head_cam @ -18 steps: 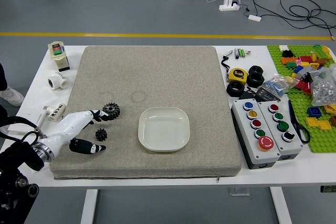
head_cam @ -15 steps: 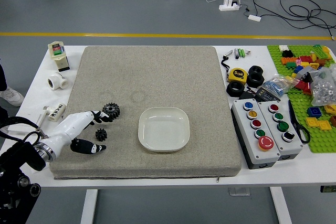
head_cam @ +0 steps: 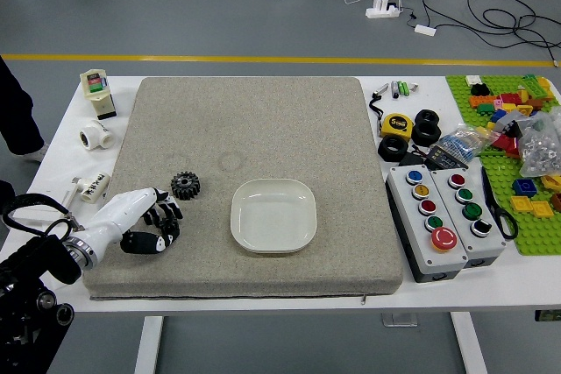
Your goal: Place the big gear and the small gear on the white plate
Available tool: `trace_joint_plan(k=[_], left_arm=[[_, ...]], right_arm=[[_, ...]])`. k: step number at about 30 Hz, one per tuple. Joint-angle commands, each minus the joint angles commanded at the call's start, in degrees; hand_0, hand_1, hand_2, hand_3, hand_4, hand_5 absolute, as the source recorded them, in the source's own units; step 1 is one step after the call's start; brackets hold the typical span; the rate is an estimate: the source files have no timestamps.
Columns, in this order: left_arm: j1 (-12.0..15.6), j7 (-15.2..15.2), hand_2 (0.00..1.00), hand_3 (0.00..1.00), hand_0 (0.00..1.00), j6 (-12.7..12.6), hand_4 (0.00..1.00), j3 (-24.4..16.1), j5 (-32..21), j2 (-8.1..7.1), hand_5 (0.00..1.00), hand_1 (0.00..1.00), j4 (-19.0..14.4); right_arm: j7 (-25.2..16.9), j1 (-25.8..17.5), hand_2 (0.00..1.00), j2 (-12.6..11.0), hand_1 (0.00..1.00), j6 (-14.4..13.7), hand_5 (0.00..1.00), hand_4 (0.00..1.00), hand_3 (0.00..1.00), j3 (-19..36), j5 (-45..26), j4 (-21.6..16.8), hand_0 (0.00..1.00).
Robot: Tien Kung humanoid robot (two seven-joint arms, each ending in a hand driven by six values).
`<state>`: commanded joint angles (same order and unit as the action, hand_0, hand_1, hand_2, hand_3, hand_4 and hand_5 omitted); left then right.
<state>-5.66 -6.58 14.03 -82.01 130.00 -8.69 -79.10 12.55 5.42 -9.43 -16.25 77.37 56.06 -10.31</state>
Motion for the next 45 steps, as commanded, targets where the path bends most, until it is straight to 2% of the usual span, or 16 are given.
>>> trace_joint_plan(k=[2, 3, 12, 15, 19, 21, 24, 26, 27, 29, 32, 33, 38, 39, 44, 45], left_arm=[[0.04, 0.01, 0.396, 0.444, 0.291, 0.03, 0.002, -0.08, 0.00, -0.04, 0.002, 0.347, -0.11], [0.06, 0.00, 0.359, 0.409, 0.274, -0.02, 0.002, -0.15, 0.00, -0.08, 0.002, 0.306, -0.26], [-0.35, -0.28, 0.354, 0.406, 0.274, -2.17, 0.002, 1.24, 0.00, -0.42, 0.002, 0.302, -4.11], [-1.46, -0.46, 0.356, 0.410, 0.273, -3.28, 0.002, 4.14, 0.00, -0.53, 0.002, 0.302, -6.85], [-3.30, -0.72, 0.356, 0.410, 0.273, -5.25, 0.002, 8.63, 0.00, -0.51, 0.002, 0.302, -7.62], [-5.25, -1.03, 0.373, 0.424, 0.274, -6.87, 0.002, 12.09, 0.00, -0.14, 0.002, 0.321, -6.80], [-7.90, -0.98, 0.373, 0.424, 0.274, -6.39, 0.002, 16.69, 0.00, 0.22, 0.002, 0.321, -5.20], [-10.72, -1.18, 0.373, 0.424, 0.274, -5.78, 0.002, 20.25, 0.00, 0.55, 0.002, 0.321, -2.89], [-11.80, -1.22, 0.572, 0.632, 0.351, -5.78, 0.054, 21.59, 0.00, 0.65, 0.002, 0.482, -1.93], [-13.64, -0.86, 0.572, 0.632, 0.351, -6.01, 0.054, 23.37, 0.00, 1.01, 0.002, 0.482, -0.02], [-14.93, -0.52, 0.572, 0.632, 0.351, -6.18, 0.054, 24.02, 0.00, 1.38, 0.002, 0.482, 1.51], [-15.13, -0.51, 0.860, 0.865, 0.530, -6.35, 0.987, 24.00, 0.00, 1.44, 0.125, 0.706, 1.72], [-15.74, -0.67, 0.860, 0.865, 0.530, -7.26, 0.987, 22.81, 0.00, 1.52, 0.125, 0.706, 1.90], [-15.76, -0.69, 0.944, 0.902, 0.620, -7.26, 0.998, 22.61, 0.00, 1.52, 0.226, 0.765, 1.87], [-15.58, -1.24, 0.944, 0.902, 0.620, -7.27, 0.998, 20.09, 0.00, 1.29, 0.226, 0.765, 1.23], [-15.54, -1.30, 0.971, 0.922, 0.634, -7.22, 0.998, 19.90, 0.00, 1.25, 0.277, 0.788, 1.15]], right_arm=[[0.00, 0.00, 0.735, 0.00, 0.631, 0.01, 0.717, 0.823, 0.603, 0.03, 0.07, 0.00, 0.616], [0.00, 0.00, 0.734, -0.01, 0.629, 0.01, 0.716, 0.818, 0.602, 0.03, 0.08, 0.00, 0.615], [-0.01, 0.12, 0.733, -0.03, 0.629, -0.02, 0.715, 0.816, 0.600, -0.14, 0.15, 0.00, 0.614], [0.02, 0.19, 0.731, -0.06, 0.626, -0.03, 0.716, 0.814, 0.597, -0.20, 0.36, 0.00, 0.613], [0.02, 0.23, 0.731, -0.08, 0.626, -0.11, 0.716, 0.814, 0.597, -0.32, 0.29, 0.00, 0.613], [0.03, 0.32, 0.730, -0.08, 0.625, -0.17, 0.714, 0.811, 0.595, -0.55, 0.15, 0.00, 0.613], [-0.01, 0.30, 0.730, -0.03, 0.625, -0.32, 0.714, 0.811, 0.595, -0.82, -0.46, 0.00, 0.613], [-0.03, 0.42, 0.730, -0.03, 0.625, -0.40, 0.714, 0.811, 0.595, -1.35, -1.07, 0.00, 0.613], [-0.02, 0.45, 0.729, -0.04, 0.625, -0.42, 0.712, 0.809, 0.596, -1.52, -1.20, 0.00, 0.612], [-0.05, 0.54, 0.729, -0.03, 0.625, -0.48, 0.712, 0.809, 0.596, -1.84, -1.61, 0.00, 0.612], [-0.11, 0.66, 0.729, -0.05, 0.625, -0.54, 0.712, 0.809, 0.596, -2.22, -2.11, 0.00, 0.612], [-0.11, 0.68, 0.729, -0.05, 0.624, -0.56, 0.710, 0.808, 0.594, -2.26, -2.18, 0.00, 0.612], [-0.18, 0.75, 0.729, -0.12, 0.624, -0.54, 0.710, 0.808, 0.594, -2.06, -2.07, 0.00, 0.612], [-0.18, 0.76, 0.729, -0.13, 0.624, -0.54, 0.709, 0.806, 0.592, -2.04, -2.06, 0.00, 0.612], [-0.24, 0.68, 0.729, -0.15, 0.624, -0.54, 0.709, 0.806, 0.592, -1.77, -1.83, 0.00, 0.612], [-0.24, 0.66, 0.728, -0.15, 0.623, -0.54, 0.708, 0.806, 0.591, -1.76, -1.82, 0.00, 0.612]])
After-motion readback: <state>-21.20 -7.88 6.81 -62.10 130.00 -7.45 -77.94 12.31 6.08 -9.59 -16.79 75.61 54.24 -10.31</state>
